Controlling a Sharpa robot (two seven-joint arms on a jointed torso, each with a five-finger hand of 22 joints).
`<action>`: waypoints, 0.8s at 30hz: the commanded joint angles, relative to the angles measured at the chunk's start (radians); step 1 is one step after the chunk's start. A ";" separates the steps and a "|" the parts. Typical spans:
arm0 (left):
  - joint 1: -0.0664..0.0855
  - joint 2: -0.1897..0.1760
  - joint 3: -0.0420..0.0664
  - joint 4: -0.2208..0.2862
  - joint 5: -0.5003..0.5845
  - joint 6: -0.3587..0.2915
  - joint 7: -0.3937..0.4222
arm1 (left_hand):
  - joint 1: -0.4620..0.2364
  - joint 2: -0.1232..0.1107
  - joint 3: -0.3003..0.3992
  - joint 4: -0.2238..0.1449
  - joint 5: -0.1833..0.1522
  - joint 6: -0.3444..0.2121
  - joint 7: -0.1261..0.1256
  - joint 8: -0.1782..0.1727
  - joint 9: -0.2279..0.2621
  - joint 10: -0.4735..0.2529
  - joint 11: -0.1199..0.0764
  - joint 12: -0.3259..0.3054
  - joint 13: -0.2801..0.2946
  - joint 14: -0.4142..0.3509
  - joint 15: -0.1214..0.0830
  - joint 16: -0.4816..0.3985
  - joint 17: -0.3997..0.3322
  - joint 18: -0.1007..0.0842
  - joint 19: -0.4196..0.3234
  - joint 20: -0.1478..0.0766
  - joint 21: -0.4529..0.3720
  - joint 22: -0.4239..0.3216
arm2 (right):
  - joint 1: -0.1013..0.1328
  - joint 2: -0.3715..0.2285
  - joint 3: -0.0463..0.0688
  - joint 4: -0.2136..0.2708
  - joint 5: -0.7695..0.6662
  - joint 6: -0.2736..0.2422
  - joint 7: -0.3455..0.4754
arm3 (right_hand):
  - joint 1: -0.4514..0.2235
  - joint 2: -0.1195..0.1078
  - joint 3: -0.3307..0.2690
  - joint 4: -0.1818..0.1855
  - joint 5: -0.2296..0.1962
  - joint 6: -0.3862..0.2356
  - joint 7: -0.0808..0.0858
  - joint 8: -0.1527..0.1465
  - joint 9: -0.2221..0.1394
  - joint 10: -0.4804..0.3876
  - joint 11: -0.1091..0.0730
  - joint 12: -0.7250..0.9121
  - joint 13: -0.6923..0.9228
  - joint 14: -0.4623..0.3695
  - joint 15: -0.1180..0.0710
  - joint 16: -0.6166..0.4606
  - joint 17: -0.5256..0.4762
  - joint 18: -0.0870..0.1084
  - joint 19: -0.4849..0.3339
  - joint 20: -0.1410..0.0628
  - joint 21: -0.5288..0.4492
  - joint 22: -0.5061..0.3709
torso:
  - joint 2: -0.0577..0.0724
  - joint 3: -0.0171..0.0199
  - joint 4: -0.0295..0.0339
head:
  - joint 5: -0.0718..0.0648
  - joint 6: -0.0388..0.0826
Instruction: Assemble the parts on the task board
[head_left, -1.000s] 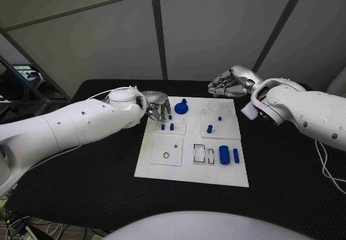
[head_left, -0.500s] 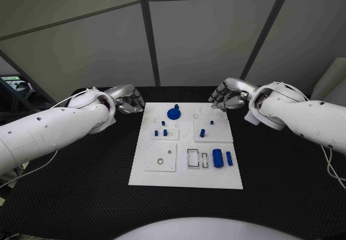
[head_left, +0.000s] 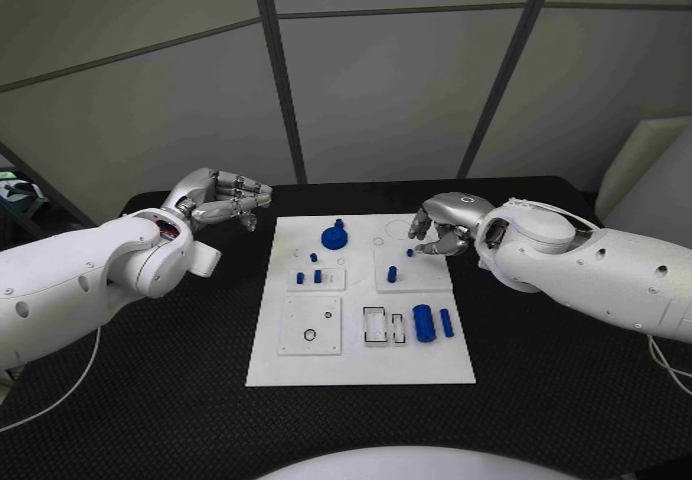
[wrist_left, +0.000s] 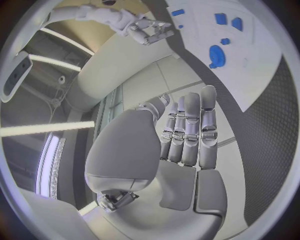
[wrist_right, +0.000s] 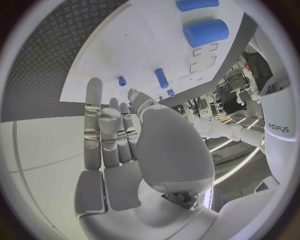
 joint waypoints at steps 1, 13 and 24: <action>-0.003 -0.016 0.001 0.042 0.270 0.029 0.137 | -0.001 0.005 -0.008 -0.003 -0.002 -0.005 -0.001 0.006 -0.001 -0.007 0.002 0.007 0.002 -0.006 -0.001 -0.006 -0.003 -0.018 -0.007 0.002 -0.009 -0.005 | -0.003 0.009 0.001 -0.001 -0.114 -0.007 -0.049 | -0.004 -0.012 0.014 0.001 -0.004 -0.009 0.002 -0.002 0.000 -0.012 0.000 0.000 0.000 0.052 0.007 0.073 0.066 -0.008 -0.008 0.001 0.071 0.070 | 0.001 -0.0005 0.0018 | -0.004 0.002; -0.014 -0.063 0.001 0.124 0.298 0.030 0.157 | 0.006 0.009 -0.012 -0.008 -0.002 -0.007 0.005 0.008 -0.002 -0.012 0.005 0.011 0.003 -0.007 0.001 -0.008 -0.006 -0.018 -0.005 0.003 -0.015 -0.012 | -0.021 0.036 -0.001 -0.016 -0.136 0.011 -0.059 | -0.006 -0.021 0.056 -0.008 0.010 -0.018 0.009 -0.003 0.000 -0.032 0.008 -0.001 -0.002 0.049 0.014 0.227 0.206 -0.025 -0.017 0.012 0.263 0.269 | 0.003 -0.0001 0.0031 | -0.005 -0.001; -0.015 -0.070 0.001 0.137 0.299 0.033 0.152 | 0.011 0.011 -0.014 -0.011 -0.001 -0.008 0.007 0.009 -0.002 -0.015 0.007 0.015 0.003 -0.008 0.002 -0.008 -0.007 -0.018 -0.003 0.004 -0.018 -0.015 | -0.026 0.060 -0.002 -0.048 -0.140 0.038 -0.058 | -0.001 -0.018 0.081 -0.017 0.018 -0.015 0.011 -0.002 0.000 -0.033 0.011 0.000 -0.002 0.047 0.015 0.254 0.227 -0.028 -0.023 0.015 0.304 0.311 | 0.003 0.0003 -0.0003 | -0.004 -0.008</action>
